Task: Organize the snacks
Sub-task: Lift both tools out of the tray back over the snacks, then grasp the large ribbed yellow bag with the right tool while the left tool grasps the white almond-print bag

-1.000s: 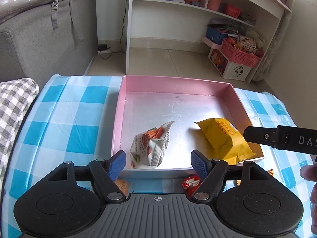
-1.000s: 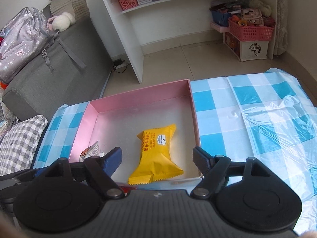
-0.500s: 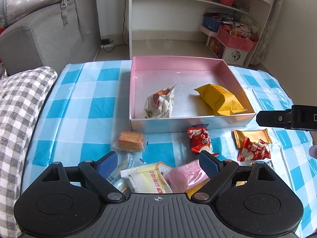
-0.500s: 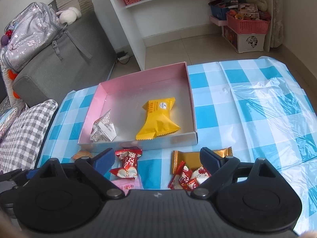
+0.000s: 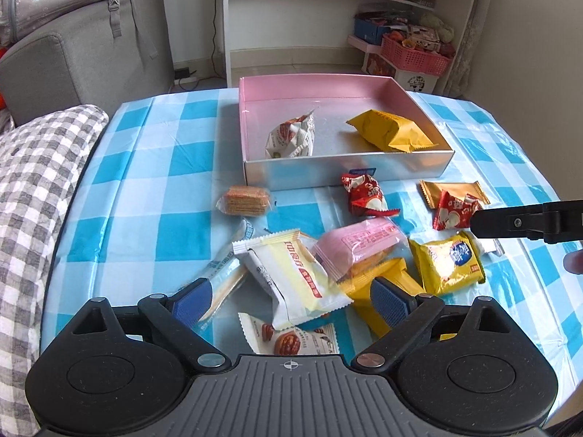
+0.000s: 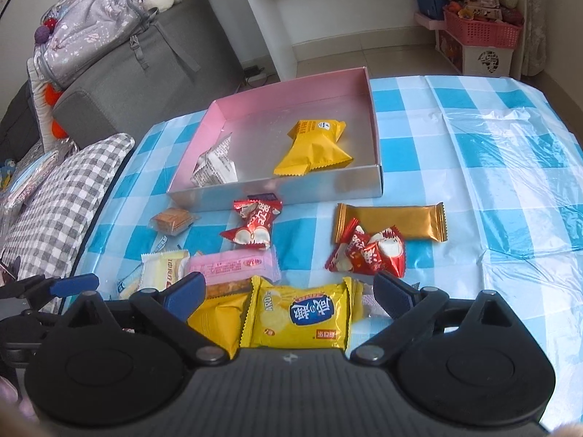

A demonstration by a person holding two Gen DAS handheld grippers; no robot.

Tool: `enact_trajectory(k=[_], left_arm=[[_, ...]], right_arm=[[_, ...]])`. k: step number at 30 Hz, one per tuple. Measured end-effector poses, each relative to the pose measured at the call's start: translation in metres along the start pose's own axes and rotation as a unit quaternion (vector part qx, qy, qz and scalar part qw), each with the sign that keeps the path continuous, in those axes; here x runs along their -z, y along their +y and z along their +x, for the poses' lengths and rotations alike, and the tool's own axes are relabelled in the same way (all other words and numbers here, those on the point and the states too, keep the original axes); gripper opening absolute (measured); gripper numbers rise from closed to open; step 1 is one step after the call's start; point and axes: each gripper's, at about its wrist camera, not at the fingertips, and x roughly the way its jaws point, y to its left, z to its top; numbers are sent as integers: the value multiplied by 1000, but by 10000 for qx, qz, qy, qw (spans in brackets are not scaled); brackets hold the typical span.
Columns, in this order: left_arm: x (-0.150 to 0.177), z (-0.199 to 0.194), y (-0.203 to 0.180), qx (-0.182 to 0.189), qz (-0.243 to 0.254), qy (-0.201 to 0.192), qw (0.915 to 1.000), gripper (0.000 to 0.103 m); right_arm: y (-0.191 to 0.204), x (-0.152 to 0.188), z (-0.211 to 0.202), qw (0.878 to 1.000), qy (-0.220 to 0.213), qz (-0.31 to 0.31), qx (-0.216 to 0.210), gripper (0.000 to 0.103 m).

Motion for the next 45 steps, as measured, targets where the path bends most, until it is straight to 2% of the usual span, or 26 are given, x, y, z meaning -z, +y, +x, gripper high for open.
enact_trajectory(k=[5, 9, 15, 22, 26, 29, 34, 36, 40, 45], left_arm=[[16, -1, 1, 141, 139, 98, 9998, 95], [31, -3, 3, 197, 193, -15, 9996, 95], [51, 1, 8, 453, 272, -273, 9982, 95], [66, 11, 6, 661, 454, -404, 9960, 94], [67, 14, 5, 728, 495, -379, 9954, 93], [67, 15, 4, 779, 506, -364, 9950, 90], [68, 19, 5, 730, 476, -336, 9956, 81], [68, 21, 7, 725, 421, -309, 9960, 76], [67, 22, 10, 694, 348, -295, 9965, 64], [67, 21, 11, 751, 331, -271, 9963, 60]], right_arm=[[3, 20, 4, 9997, 184, -120, -65, 98], [7, 33, 4, 9992, 206, -342, -2, 98], [10, 53, 10, 9978, 156, -618, -188, 98], [33, 81, 18, 9845, 42, -1706, -409, 97], [45, 89, 25, 9779, 176, -2005, -573, 94], [52, 92, 28, 9747, 144, -2166, -533, 94], [53, 89, 31, 9749, 68, -2156, -550, 84], [55, 87, 33, 9741, 57, -2192, -556, 74], [57, 85, 38, 9745, 54, -2180, -539, 64], [63, 87, 40, 9718, 50, -2310, -478, 50]])
